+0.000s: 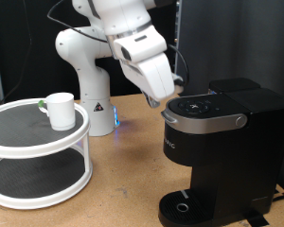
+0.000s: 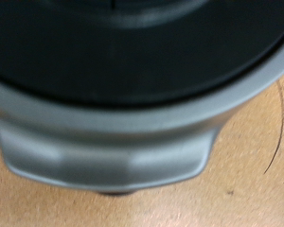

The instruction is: Make a cup of coffee with the keurig machine

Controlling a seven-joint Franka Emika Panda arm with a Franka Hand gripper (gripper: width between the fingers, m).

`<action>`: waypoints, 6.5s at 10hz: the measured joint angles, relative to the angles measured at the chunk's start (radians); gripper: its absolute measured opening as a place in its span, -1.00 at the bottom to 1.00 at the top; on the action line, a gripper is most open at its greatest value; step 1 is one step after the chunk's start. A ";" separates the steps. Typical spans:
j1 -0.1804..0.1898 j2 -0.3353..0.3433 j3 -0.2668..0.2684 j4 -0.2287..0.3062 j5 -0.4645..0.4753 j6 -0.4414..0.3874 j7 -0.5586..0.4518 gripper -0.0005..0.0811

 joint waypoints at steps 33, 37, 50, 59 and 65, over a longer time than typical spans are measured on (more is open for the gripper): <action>-0.230 -0.492 -0.202 -0.304 0.157 -0.342 0.080 -0.98; -0.307 -0.546 -0.269 -0.336 0.131 -0.434 0.061 -0.98; -0.351 -0.626 -0.467 -0.294 0.006 -0.534 -0.158 -0.98; -0.369 -0.649 -0.521 -0.333 0.064 -0.577 -0.156 -0.98; -0.391 -0.649 -0.522 -0.333 0.001 -0.646 -0.138 -0.98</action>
